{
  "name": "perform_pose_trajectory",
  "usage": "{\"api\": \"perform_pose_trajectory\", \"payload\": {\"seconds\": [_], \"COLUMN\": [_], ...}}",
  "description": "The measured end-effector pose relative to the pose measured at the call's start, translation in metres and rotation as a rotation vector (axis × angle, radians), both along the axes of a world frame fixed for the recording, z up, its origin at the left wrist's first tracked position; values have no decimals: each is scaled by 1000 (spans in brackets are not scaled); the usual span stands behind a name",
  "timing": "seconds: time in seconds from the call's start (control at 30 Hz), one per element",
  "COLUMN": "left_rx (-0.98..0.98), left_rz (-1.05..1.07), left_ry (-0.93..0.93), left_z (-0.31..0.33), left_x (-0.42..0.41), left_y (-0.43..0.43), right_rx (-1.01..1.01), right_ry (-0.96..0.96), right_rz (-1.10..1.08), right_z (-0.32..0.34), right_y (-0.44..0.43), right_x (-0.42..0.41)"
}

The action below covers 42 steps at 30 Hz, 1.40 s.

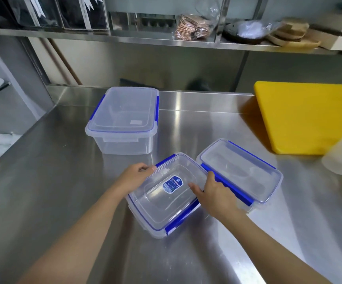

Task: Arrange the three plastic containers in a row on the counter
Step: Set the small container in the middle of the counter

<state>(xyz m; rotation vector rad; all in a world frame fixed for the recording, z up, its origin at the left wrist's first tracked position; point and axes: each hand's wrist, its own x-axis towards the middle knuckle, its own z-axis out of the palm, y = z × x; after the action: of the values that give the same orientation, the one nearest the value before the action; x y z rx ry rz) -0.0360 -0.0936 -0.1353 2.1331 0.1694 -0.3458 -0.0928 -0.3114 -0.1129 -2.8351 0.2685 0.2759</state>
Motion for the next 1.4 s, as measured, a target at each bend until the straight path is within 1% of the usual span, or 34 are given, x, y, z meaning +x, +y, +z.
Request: {"api": "perform_pose_trajectory", "payload": {"seconds": [0.03,0.07,0.13,0.2,0.23,0.27,0.3,0.33,0.37,0.4,0.43,0.5,0.57,0.6,0.67,0.7,0.73,0.8,0.83,0.9,0.93,1.0,1.03,1.1,1.2,1.27,1.33,1.4], "left_rx": [-31,-61,-158,-335,-435,-502,-527,-527,-528,-552,-602,-669,-598,-537,-390,-282,-164,38,97,160,202,420,521,595,656,697,709,708], "left_rz": [24,59,190,389,471,531,571,597,601,564,475,169,-106,-194,-292,-323,-330,-274,-238,-188,-178,-210,-241,-282,-246,-188,-173,-156], "left_ry": [20,36,48,82,107,118,108,82,47,14,-20,-46,34,87,119,92,44,-84,-151,-257,-349,-628,-737,-850,-926,-962,-886,-766], "left_z": [-1,-2,-5,-9,-11,-12,-12,-10,-8,-6,-3,-2,-7,-13,-19,-21,-22,-19,-18,-14,-14,-15,-17,-23,-26,-27,-28,-29], "left_x": [-2,-4,-10,-20,-24,-28,-30,-32,-33,-34,-37,-43,-47,-46,-44,-42,-40,-36,-34,-32,-33,-30,-27,-21,-9,1,13,25], "left_y": [0,-1,-7,-20,-28,-35,-41,-45,-46,-47,-47,-43,-37,-34,-29,-29,-31,-36,-39,-44,-45,-46,-46,-49,-55,-59,-67,-77], "right_rx": [43,132,435,786,922,1013,1075,1069,974,819,646,343,144,74,-96,-138,-161,-190,-204,-230,-245,-218,-219,-208,-209,-180,-161,-162], "right_ry": [5,-5,-39,-43,-28,-5,0,-22,-75,-144,-180,-188,-148,-163,-256,-273,-236,-162,-195,-178,-200,-254,-280,-329,-366,-436,-482,-480], "right_rz": [7,-7,-89,-203,-216,-184,-111,-21,74,175,275,444,560,598,632,603,596,566,546,487,469,468,472,459,487,515,528,505], "right_z": [0,-1,-2,-4,-3,0,0,1,-1,-4,-6,-11,-11,-15,-21,-20,-20,-17,-15,-19,-22,-22,-20,-20,-26,-29,-28,-27], "right_y": [2,2,-3,-10,-12,-11,-8,-5,-2,1,2,2,-1,-3,-2,-2,-2,1,2,1,0,-3,-4,-7,-10,-12,-14,-16], "right_x": [0,2,8,18,21,23,23,22,21,19,17,14,9,8,7,7,11,13,15,23,27,37,40,46,58,72,88,107]}}
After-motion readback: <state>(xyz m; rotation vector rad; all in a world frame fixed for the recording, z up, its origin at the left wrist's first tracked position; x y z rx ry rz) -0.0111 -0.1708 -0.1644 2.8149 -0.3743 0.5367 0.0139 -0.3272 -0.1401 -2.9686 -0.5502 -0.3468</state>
